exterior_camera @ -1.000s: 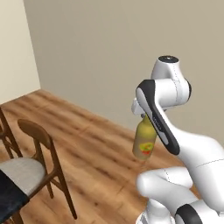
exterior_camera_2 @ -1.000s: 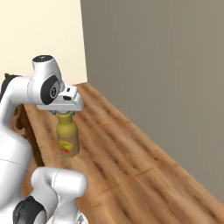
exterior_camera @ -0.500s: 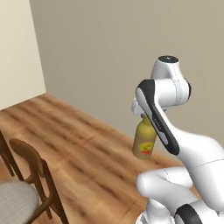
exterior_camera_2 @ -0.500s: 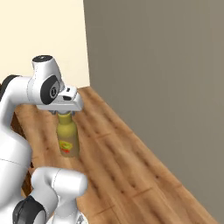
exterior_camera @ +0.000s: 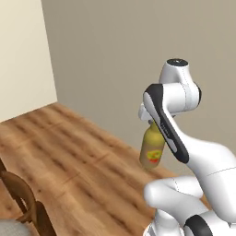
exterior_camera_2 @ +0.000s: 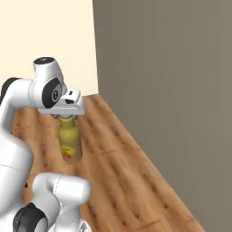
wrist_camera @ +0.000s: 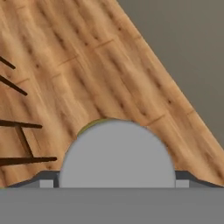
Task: There is a wine glass and glass cup on the dining counter. Place the wine bottle next to the wine glass and the juice bottle next to the glass cup.
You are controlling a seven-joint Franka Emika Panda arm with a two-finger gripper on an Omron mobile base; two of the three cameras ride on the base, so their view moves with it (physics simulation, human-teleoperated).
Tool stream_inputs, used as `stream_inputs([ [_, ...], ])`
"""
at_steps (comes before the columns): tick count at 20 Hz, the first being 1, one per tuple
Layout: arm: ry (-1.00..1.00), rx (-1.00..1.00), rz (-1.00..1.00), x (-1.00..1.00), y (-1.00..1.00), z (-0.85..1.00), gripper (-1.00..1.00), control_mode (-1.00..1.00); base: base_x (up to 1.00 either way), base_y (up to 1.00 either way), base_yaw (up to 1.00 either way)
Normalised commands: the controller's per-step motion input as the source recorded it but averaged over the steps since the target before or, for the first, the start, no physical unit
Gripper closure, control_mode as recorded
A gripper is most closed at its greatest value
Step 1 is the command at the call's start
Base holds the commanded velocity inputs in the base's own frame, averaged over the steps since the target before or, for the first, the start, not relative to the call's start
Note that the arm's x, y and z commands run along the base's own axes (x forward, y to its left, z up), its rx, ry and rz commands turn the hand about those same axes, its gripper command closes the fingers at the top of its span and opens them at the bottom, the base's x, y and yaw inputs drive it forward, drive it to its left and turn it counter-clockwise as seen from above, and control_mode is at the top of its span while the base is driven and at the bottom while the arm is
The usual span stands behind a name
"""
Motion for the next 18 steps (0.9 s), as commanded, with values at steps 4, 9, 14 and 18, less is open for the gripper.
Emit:
stream_inputs([
  [4, 0.0, 0.0, 0.0, 0.0, 0.0, 0.0, 1.0, 1.0, 0.81, -0.13, 0.19],
  [9, 0.0, 0.0, 0.0, 0.0, 0.0, 0.0, 1.0, 1.0, 0.8, -0.13, 0.21],
  [14, 0.0, 0.0, 0.0, 0.0, 0.0, 0.0, 1.0, 1.0, 0.79, -0.12, 0.22],
  [18, 0.0, 0.0, 0.0, 0.0, 0.0, 0.0, 1.0, 1.0, 0.78, -0.12, 0.23],
])
